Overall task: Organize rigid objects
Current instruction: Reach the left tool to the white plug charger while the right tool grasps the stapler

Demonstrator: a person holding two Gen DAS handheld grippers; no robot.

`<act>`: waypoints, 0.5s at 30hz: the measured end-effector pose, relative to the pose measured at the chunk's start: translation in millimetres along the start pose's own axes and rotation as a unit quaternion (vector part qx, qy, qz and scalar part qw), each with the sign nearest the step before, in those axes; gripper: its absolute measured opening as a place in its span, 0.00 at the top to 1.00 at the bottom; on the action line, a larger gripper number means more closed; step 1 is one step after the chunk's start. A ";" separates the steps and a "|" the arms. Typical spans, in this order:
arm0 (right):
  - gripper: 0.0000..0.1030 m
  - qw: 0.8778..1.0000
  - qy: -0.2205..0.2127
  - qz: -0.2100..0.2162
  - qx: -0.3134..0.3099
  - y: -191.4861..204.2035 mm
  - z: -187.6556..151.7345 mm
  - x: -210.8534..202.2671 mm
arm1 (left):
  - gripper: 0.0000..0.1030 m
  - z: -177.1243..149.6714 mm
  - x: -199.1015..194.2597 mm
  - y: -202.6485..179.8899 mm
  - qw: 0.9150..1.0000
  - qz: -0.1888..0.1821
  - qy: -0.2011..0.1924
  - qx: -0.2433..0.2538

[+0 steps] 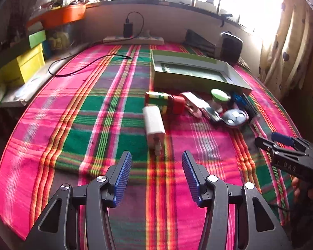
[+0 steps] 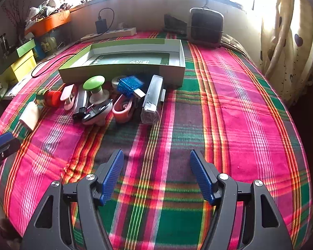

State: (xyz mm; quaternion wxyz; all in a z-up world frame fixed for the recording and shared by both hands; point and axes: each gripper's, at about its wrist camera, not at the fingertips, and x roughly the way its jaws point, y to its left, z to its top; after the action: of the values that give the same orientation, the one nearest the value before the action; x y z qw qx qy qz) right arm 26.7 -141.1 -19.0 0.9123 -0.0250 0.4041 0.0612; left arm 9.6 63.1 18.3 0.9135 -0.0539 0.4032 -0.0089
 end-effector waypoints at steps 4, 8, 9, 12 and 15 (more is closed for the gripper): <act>0.35 1.000 0.011 0.003 0.003 -0.4 6.7 4.4 | 0.52 9.6 10.3 5.3 1.000 -0.003 0.007 -0.006; 0.35 1.000 0.015 0.000 0.002 -2.2 13.8 9.9 | 0.52 16.5 20.2 8.8 1.000 0.000 0.016 -0.006; 0.35 1.000 0.016 -0.001 0.003 -3.2 16.1 11.5 | 0.52 18.3 22.2 9.5 1.000 0.003 0.016 -0.005; 0.35 1.000 0.017 -0.002 0.007 -6.2 21.1 15.9 | 0.52 22.2 28.5 11.8 1.000 0.002 0.023 -0.004; 0.35 1.000 0.019 -0.004 0.011 -9.8 28.0 21.1 | 0.52 25.7 34.9 16.2 0.999 0.010 0.029 -0.008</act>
State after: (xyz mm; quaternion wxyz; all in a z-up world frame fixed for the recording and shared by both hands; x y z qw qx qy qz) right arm 62.6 -146.2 -15.9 0.9051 -0.0181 0.4216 0.0526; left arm 51.7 79.5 8.1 0.9008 -0.0574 0.4304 0.0016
